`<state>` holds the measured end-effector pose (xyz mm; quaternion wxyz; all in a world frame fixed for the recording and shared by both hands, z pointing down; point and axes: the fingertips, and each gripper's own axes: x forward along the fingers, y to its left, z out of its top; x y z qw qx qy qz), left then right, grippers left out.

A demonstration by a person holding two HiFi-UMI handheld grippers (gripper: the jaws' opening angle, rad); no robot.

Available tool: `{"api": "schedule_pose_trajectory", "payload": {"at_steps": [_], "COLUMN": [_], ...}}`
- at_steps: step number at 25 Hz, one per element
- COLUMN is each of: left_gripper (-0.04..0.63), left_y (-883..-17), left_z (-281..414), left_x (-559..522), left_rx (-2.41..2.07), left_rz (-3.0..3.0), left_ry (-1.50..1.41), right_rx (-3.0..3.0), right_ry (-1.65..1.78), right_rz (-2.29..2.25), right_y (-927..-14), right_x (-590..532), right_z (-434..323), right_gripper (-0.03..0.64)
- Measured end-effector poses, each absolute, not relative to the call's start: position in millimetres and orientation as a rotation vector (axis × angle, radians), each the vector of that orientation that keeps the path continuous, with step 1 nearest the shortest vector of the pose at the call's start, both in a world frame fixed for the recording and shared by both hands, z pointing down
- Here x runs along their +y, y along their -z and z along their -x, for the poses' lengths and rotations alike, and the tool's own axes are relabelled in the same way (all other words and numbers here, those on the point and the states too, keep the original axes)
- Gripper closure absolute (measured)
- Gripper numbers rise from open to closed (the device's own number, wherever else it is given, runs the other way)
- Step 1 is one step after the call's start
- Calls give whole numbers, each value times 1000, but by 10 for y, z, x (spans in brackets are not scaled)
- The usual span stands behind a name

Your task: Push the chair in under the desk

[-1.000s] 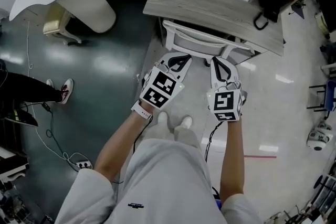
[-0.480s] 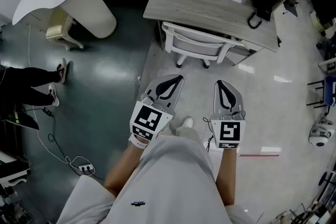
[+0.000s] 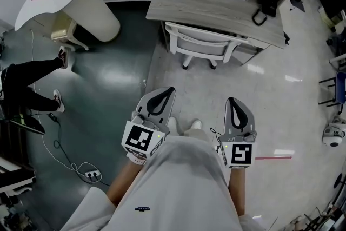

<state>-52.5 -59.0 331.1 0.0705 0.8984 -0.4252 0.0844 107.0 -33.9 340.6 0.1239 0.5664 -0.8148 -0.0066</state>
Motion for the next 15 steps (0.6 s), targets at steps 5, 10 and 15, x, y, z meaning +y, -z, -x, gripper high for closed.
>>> {"api": "schedule_pose_trajectory", "payload": {"at_steps": [5, 10, 15], "left_gripper": [589, 589, 589], "left_y": [-3268, -3252, -3257], "left_z": [528, 446, 402], "left_x": [-503, -420, -393], "left_rx": [-1285, -1268, -1276], "left_rz": [-2705, -2703, -2695], "left_ry": [-269, -262, -240], "right_rx": [-2403, -2422, -2434], "right_ry": [0, 15, 36], "right_rz": [-1644, -1656, -1638], "right_y": [-3391, -3367, -3301], "right_x": [-262, -276, -306], "right_z": [-1077, -1057, -1050], "right_gripper": [606, 606, 606]}}
